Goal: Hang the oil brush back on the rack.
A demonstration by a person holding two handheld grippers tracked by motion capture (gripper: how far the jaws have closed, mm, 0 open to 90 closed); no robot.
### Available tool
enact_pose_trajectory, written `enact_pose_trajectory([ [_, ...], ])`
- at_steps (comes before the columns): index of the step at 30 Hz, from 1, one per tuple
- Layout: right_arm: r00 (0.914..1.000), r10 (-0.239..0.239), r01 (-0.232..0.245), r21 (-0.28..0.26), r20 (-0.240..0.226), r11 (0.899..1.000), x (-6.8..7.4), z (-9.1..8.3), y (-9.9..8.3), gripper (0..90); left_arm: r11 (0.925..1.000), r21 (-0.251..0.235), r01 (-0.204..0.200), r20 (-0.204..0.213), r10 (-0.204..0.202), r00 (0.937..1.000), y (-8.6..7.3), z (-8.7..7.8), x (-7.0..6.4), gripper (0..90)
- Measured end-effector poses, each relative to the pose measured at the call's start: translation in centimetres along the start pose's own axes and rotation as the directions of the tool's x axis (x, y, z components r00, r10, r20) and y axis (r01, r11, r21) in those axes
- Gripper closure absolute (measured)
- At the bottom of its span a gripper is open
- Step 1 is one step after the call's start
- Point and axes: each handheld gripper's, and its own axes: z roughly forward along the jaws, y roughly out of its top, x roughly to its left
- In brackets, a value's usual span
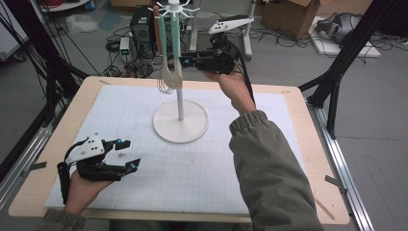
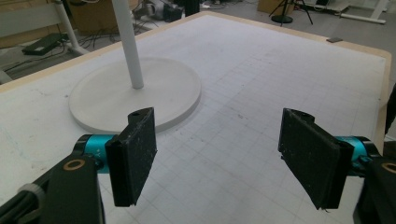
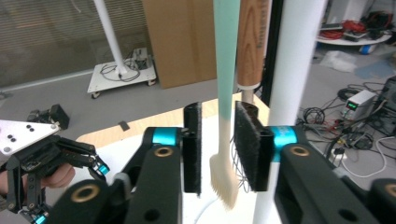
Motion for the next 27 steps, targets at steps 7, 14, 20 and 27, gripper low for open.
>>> enact_pose_trajectory([
  [7,0.9997,-0.014,0.014,-0.026,0.020,1.000,0.4,-1.6,-0.7,61.9,1.0000,-0.005,0.008,-0.005,-0.008,1.0000,0.0,0.0,0.0,28.0],
  [14,0.9994,-0.020,0.021,-0.029,0.027,0.999,0.8,-3.0,-2.1,50.4,0.9999,0.000,0.013,-0.008,-0.013,0.9999,-0.1,0.0,0.1,27.8],
  [20,0.9991,-0.015,0.016,-0.015,0.038,1.000,0.9,-3.6,-3.2,42.3,0.9999,0.005,0.014,-0.012,-0.014,0.9998,-0.1,0.1,0.2,27.5],
  [27,0.9978,-0.015,0.016,-0.014,0.064,1.000,1.4,-4.2,-4.0,34.9,0.9997,0.005,0.025,-0.022,-0.025,0.9995,-0.3,0.1,0.4,25.8],
])
